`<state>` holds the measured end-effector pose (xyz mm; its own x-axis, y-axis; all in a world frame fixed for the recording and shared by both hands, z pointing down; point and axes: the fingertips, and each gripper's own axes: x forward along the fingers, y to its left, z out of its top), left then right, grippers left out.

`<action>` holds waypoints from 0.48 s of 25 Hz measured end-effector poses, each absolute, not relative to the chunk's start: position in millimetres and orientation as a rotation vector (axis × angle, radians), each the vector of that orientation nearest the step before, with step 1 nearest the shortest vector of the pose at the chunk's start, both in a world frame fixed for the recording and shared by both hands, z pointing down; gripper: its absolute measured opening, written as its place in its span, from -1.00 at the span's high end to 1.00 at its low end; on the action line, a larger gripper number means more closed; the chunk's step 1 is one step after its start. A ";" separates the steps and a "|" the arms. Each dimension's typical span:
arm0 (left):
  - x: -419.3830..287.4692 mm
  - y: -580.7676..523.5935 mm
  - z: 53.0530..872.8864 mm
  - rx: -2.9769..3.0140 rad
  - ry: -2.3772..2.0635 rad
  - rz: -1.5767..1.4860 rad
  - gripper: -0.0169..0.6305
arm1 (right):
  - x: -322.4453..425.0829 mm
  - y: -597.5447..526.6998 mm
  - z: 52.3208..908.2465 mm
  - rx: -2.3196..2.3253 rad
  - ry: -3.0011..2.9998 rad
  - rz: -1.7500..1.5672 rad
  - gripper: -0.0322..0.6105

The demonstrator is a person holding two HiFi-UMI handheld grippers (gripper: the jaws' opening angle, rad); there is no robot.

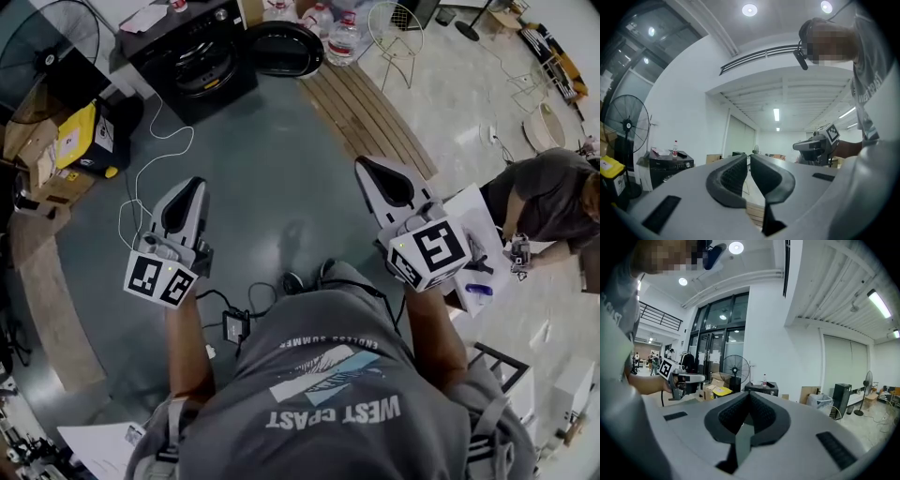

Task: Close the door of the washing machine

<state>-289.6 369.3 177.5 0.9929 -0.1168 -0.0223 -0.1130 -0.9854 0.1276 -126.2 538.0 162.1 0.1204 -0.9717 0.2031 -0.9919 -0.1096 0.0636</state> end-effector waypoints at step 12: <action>-269.7 321.3 195.6 2.983 -0.245 0.017 0.83 | -79.8 486.0 178.7 2.214 -1.961 0.219 0.82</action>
